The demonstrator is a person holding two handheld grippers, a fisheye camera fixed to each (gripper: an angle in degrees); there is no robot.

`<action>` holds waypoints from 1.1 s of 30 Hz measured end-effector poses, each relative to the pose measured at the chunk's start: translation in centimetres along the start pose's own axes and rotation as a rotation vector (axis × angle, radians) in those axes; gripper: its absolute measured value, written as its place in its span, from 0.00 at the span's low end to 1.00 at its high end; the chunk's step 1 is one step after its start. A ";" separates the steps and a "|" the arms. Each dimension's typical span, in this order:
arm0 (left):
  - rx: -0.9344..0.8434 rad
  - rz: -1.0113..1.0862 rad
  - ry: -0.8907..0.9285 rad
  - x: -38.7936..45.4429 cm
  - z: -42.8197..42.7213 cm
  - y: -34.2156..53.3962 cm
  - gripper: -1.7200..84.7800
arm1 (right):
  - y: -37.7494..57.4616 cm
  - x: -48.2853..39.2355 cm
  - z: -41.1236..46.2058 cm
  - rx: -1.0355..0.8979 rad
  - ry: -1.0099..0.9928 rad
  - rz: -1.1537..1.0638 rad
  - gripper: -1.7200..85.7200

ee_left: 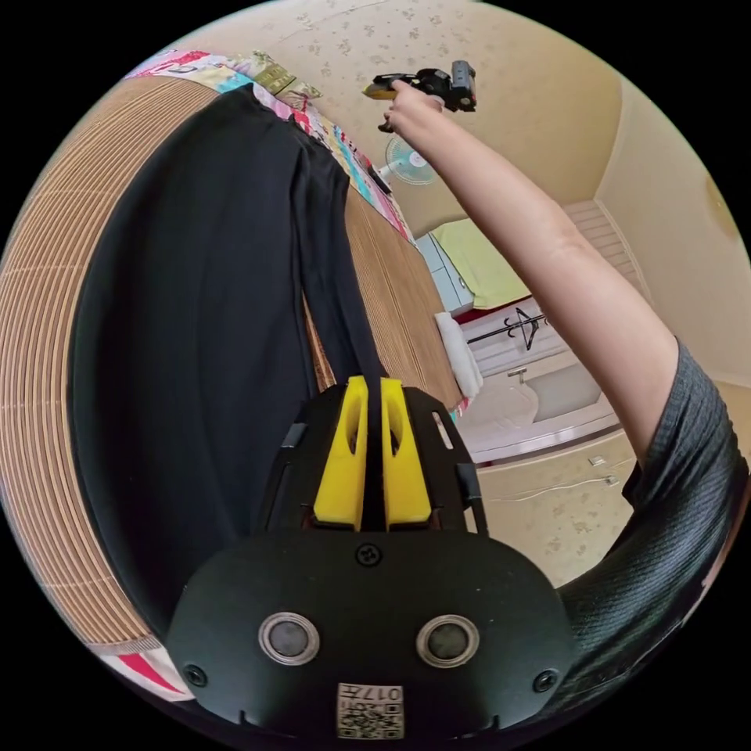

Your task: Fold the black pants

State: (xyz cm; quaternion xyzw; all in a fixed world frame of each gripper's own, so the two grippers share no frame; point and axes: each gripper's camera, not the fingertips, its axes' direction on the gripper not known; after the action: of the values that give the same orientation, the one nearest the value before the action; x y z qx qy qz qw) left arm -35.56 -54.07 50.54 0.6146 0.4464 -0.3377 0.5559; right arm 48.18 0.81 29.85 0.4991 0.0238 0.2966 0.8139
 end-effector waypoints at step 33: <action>0.110 -0.292 -0.055 -5.2 -7.3 8.9 0.03 | 13.0 -0.2 9.0 -0.006 -0.594 -0.116 0.03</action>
State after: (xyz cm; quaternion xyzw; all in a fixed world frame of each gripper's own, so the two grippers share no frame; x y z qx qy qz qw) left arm -29.87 -47.65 59.84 0.5630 0.4964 -0.4557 0.4784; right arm 45.11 -2.23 45.04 0.5592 -0.1881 0.0908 0.8023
